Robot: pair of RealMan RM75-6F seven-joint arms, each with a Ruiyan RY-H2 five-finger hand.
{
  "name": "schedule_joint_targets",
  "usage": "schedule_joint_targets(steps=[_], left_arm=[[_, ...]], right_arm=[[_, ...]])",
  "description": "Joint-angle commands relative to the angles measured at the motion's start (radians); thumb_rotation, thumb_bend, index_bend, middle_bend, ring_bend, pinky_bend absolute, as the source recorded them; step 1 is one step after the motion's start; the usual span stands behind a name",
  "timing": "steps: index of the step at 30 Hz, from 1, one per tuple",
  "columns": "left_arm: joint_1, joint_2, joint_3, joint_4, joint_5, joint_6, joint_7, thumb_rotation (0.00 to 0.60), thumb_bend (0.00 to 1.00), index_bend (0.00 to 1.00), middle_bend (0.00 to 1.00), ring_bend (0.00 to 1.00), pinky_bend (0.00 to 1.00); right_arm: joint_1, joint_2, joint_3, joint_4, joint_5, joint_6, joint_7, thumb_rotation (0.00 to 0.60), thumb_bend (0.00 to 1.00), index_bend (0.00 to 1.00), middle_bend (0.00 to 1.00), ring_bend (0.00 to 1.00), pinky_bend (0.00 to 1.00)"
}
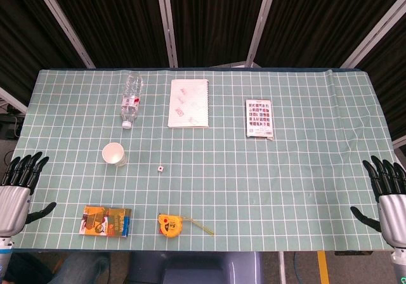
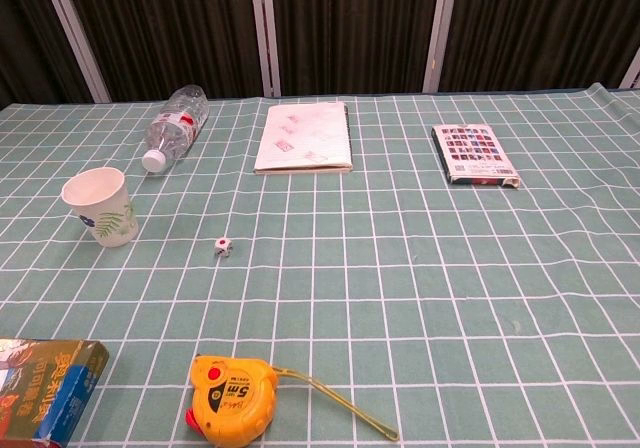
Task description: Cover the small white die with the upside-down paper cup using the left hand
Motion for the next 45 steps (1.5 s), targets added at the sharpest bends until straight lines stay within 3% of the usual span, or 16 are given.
schedule_joint_targets(steps=[1, 8, 13, 18, 20, 25, 34, 45], left_arm=[[-0.001, -0.002, 0.0, 0.001, -0.005, -0.005, 0.005, 0.6, 0.06, 0.0, 0.0, 0.0, 0.0], [-0.01, -0.017, -0.007, 0.014, -0.015, -0.02, 0.022, 0.6, 0.06, 0.0, 0.0, 0.0, 0.0], [-0.076, -0.066, -0.029, 0.053, -0.023, -0.108, 0.105, 0.6, 0.06, 0.0, 0.0, 0.0, 0.0], [-0.202, -0.15, -0.063, 0.133, -0.023, -0.273, 0.317, 0.6, 0.06, 0.0, 0.0, 0.0, 0.0], [-0.276, -0.211, -0.089, 0.194, -0.036, -0.361, 0.472, 0.6, 0.06, 0.0, 0.0, 0.0, 0.0], [-0.417, -0.337, -0.11, 0.36, -0.023, -0.507, 0.697, 0.6, 0.06, 0.0, 0.0, 0.0, 0.0], [-0.489, -0.44, -0.077, 0.532, 0.007, -0.545, 0.808, 0.6, 0.06, 0.0, 0.0, 0.0, 0.0], [-0.495, -0.486, -0.065, 0.602, -0.035, -0.523, 0.87, 0.6, 0.06, 0.04, 0.03, 0.01, 0.03]], right_arm=[[0.0, -0.001, 0.001, -0.001, 0.0, 0.001, 0.004, 0.6, 0.0, 0.0, 0.0, 0.0, 0.0], [0.002, -0.002, -0.003, -0.005, -0.01, -0.003, 0.012, 0.6, 0.0, 0.0, 0.0, 0.0, 0.0], [0.008, -0.003, 0.002, -0.008, -0.003, -0.012, 0.01, 0.6, 0.0, 0.0, 0.0, 0.0, 0.0], [0.023, -0.011, 0.014, 0.0, 0.034, -0.045, 0.001, 0.6, 0.0, 0.0, 0.0, 0.0, 0.0], [0.032, -0.015, 0.025, 0.001, 0.059, -0.064, -0.006, 0.6, 0.0, 0.0, 0.0, 0.0, 0.0], [0.047, -0.025, 0.043, 0.009, 0.112, -0.098, -0.027, 0.6, 0.0, 0.0, 0.0, 0.0, 0.0], [0.044, -0.024, 0.05, 0.015, 0.136, -0.096, -0.02, 0.6, 0.0, 0.0, 0.0, 0.0, 0.0], [0.047, -0.021, 0.056, 0.026, 0.157, -0.108, 0.002, 0.6, 0.0, 0.0, 0.0, 0.0, 0.0]])
